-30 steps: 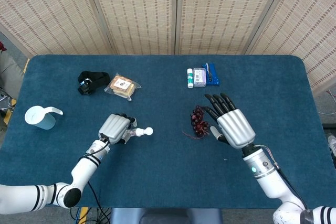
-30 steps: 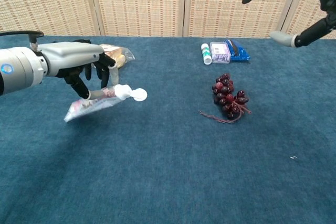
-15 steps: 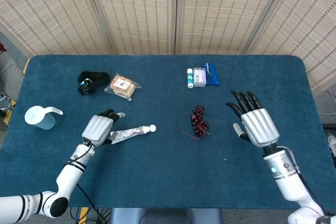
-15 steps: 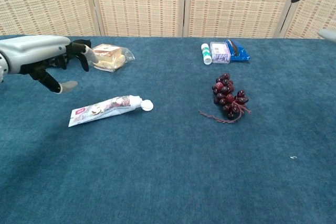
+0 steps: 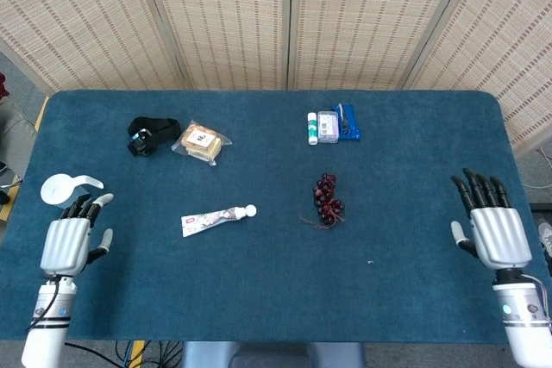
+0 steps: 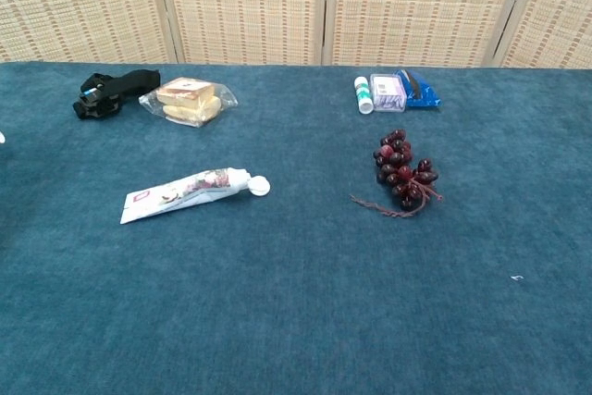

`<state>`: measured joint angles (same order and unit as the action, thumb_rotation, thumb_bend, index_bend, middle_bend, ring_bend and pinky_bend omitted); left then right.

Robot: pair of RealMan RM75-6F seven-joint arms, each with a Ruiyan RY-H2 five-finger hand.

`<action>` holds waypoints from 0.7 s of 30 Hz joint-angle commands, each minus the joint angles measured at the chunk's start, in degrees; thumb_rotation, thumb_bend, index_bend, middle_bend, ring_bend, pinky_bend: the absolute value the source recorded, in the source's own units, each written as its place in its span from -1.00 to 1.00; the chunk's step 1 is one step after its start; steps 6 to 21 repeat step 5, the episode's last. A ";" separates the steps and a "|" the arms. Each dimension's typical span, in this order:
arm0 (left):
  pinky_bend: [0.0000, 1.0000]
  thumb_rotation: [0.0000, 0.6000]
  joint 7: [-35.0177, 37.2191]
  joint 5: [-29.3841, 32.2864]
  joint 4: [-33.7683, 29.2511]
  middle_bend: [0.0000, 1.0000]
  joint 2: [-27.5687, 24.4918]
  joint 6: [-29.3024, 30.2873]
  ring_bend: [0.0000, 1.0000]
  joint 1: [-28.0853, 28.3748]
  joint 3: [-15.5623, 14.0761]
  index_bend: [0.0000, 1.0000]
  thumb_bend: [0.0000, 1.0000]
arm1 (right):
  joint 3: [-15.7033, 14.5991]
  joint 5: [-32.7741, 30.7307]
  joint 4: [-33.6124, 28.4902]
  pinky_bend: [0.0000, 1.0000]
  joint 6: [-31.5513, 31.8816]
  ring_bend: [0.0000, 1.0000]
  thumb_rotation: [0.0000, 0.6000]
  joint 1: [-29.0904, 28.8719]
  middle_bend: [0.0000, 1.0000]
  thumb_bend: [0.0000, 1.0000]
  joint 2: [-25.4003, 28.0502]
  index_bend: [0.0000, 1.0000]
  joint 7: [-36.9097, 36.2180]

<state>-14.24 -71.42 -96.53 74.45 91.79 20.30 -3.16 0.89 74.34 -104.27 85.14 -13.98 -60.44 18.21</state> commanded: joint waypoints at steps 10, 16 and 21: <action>-0.52 1.00 -0.18 -4.54 -1.36 -0.47 -0.36 4.99 -0.73 -6.02 -1.50 -0.57 -0.24 | -1.63 0.89 -1.14 -1.00 5.24 -1.00 1.00 5.93 -0.96 -0.31 -0.85 -0.80 0.93; -0.52 1.00 -0.18 -4.54 -1.36 -0.47 -0.36 4.99 -0.73 -6.02 -1.50 -0.57 -0.24 | -1.63 0.89 -1.14 -1.00 5.24 -1.00 1.00 5.93 -0.96 -0.31 -0.85 -0.80 0.93; -0.52 1.00 -0.18 -4.54 -1.36 -0.47 -0.36 4.99 -0.73 -6.02 -1.50 -0.57 -0.24 | -1.63 0.89 -1.14 -1.00 5.24 -1.00 1.00 5.93 -0.96 -0.31 -0.85 -0.80 0.93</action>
